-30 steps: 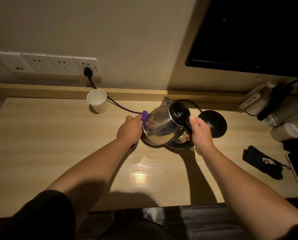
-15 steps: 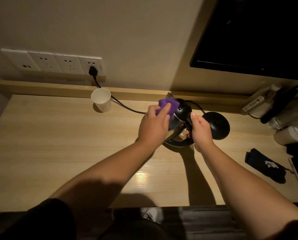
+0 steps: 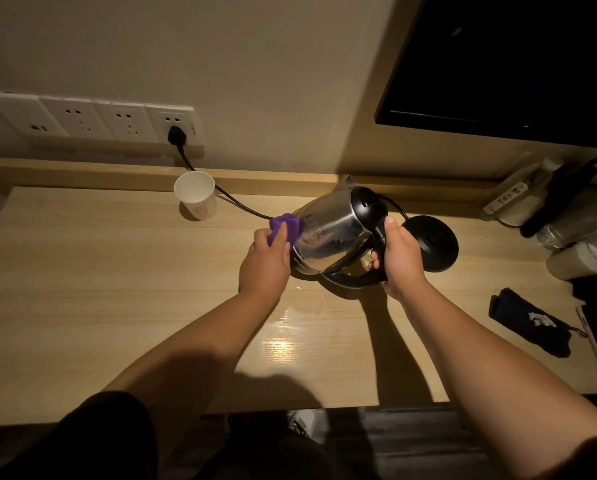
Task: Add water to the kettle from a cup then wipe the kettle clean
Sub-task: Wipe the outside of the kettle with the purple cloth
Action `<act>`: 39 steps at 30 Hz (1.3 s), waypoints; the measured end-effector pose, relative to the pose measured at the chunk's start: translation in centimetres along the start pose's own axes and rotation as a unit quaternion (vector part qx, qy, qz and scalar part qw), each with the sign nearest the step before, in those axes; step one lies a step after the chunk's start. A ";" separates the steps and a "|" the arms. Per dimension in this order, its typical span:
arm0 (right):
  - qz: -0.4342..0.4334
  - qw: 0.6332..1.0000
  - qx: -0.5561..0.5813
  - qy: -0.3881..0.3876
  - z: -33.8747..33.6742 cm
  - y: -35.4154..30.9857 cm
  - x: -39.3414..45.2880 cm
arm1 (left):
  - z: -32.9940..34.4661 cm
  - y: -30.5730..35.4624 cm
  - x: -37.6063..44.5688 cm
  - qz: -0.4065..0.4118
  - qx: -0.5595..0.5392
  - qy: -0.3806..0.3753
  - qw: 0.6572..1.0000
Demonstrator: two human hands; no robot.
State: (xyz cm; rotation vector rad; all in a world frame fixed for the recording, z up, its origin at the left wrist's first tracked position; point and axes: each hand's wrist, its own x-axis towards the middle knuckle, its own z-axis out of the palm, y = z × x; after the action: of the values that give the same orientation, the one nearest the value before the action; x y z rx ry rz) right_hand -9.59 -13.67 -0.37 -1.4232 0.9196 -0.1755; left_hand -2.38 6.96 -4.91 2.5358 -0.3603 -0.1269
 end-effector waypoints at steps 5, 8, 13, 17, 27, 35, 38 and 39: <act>0.019 0.999 0.023 0.014 0.0 -0.3 -0.2 | -0.3 0.0 1.3 -0.032 -0.015 -0.011 0.999; 0.041 0.998 0.042 0.036 0.1 -0.1 -0.5 | -0.5 1.5 1.4 -0.014 -0.037 0.006 0.999; 0.017 0.998 0.016 0.063 0.9 0.2 -0.9 | -1.0 6.6 0.3 0.129 -0.011 0.062 0.990; 0.005 0.996 -0.011 0.085 1.4 -0.1 -0.8 | -0.5 8.2 0.2 0.214 0.064 0.065 0.972; 0.041 0.997 0.043 0.055 1.2 -0.8 -0.6 | -0.3 1.6 -0.6 0.122 0.121 0.014 0.985; 0.036 0.996 0.033 0.072 1.4 -1.4 0.2 | -0.2 0.4 0.1 0.066 0.129 -0.009 0.989; 0.040 0.996 0.032 0.076 1.3 -1.4 0.3 | -0.8 1.3 0.1 0.071 0.108 0.007 0.992; 0.036 0.996 0.024 0.079 1.4 -1.4 0.3 | -1.0 1.9 0.0 0.087 0.102 0.013 0.991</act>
State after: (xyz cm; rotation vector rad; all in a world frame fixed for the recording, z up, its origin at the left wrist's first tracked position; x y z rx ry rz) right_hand -7.91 -13.07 0.58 -1.3445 1.0877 -0.2574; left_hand -2.60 5.95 -3.06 2.6875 -0.6106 0.0111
